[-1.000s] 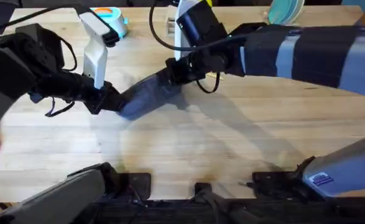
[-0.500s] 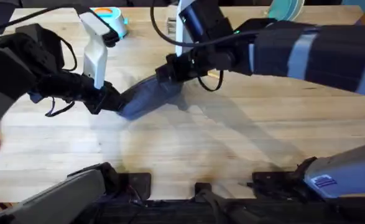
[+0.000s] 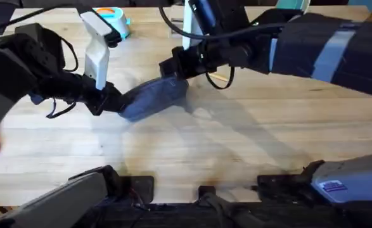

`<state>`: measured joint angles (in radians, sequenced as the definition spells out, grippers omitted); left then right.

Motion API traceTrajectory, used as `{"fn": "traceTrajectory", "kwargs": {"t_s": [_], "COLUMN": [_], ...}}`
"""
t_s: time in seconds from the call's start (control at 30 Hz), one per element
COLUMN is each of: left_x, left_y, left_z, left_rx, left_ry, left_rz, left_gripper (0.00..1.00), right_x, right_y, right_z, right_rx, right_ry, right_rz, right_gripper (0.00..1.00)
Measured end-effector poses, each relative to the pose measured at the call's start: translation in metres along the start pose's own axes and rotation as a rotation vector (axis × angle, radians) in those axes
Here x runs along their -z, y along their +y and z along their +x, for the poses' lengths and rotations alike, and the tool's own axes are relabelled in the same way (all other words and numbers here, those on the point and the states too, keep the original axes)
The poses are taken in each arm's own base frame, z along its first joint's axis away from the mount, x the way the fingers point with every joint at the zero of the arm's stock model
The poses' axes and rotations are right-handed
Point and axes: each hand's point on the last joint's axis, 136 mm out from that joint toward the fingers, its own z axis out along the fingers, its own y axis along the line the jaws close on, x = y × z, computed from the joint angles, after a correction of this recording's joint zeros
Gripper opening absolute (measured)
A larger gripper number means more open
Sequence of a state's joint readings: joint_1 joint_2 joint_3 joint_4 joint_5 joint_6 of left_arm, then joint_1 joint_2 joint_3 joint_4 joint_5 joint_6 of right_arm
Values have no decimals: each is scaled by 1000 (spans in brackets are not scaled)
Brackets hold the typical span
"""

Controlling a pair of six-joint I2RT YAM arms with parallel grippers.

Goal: Unzip the bag, pick up the pens from the table one at a time and place them inside, then zip the bag closed.

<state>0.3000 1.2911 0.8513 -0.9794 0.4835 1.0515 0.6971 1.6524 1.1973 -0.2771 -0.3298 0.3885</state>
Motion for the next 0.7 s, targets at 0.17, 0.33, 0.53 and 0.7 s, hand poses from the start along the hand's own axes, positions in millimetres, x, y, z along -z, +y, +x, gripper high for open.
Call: {"fn": "traceTrajectory", "kwargs": {"t_s": [0.17, 0.33, 0.53, 0.7], "left_x": [0, 0, 0, 0], "left_y": [0, 1, 0, 1], "left_z": [0, 1, 1, 2], "left_rx": [0, 0, 1, 1], "left_ry": [0, 4, 6, 7], "left_rz": [0, -3, -2, -5], "left_gripper": [42, 42, 42, 42], "right_x": [-1, -15, -19, -25], "right_y": [3, 28, 47, 52], "right_z": [-2, 1, 5, 2], "right_rx": [7, 63, 100, 78], "right_ry": [-8, -29, -34, -54], "right_rz": [-6, -37, -58, -71], "right_gripper": [30, 30, 30, 30]}}
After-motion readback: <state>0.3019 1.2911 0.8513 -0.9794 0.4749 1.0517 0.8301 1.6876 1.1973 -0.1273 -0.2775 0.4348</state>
